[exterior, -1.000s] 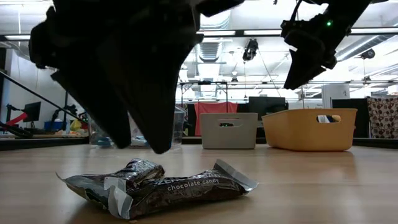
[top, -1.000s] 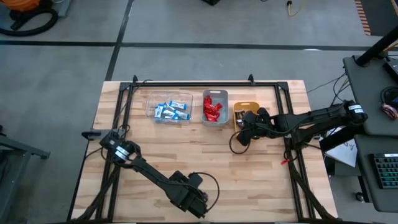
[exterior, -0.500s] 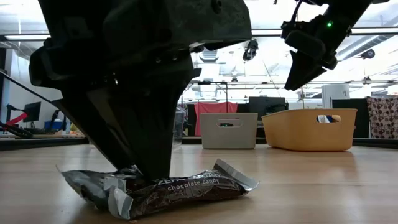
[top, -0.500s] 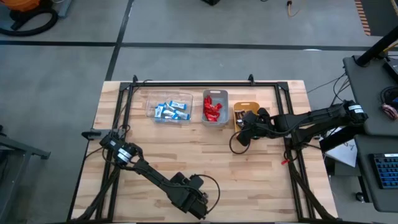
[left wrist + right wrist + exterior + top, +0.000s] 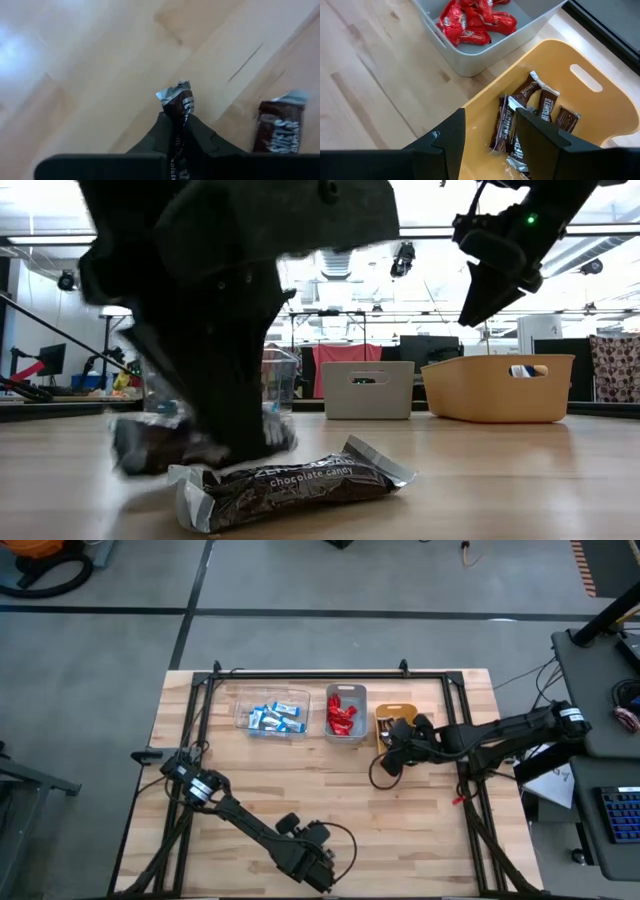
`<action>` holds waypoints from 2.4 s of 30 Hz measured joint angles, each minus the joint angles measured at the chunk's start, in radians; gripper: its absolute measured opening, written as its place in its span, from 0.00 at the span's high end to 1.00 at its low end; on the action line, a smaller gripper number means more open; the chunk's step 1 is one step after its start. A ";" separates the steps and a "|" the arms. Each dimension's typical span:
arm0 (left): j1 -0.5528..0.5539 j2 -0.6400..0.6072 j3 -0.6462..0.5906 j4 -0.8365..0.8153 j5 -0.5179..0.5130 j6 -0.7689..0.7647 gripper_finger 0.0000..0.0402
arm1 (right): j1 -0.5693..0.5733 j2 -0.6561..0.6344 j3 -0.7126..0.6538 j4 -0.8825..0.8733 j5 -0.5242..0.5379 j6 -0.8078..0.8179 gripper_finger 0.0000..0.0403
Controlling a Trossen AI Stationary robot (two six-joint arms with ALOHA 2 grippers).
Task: Organize candy in baskets
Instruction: Put the brown chocolate into the yellow bin
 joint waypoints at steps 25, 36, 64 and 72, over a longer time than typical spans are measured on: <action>-0.021 -0.026 0.397 -0.380 -0.448 0.538 0.99 | 0.266 -0.002 -0.009 0.091 0.010 0.003 0.59; -0.029 -0.108 0.247 -0.474 -0.548 0.494 0.99 | 0.294 -0.002 -0.008 0.105 0.010 0.000 0.59; 0.033 -0.719 -1.273 2.137 -0.402 1.237 0.99 | 0.332 0.254 -0.048 0.953 -0.102 -0.579 0.59; 0.070 -0.615 -1.259 2.278 -0.422 1.242 0.98 | 0.282 0.448 -0.012 1.290 -0.086 -0.597 0.59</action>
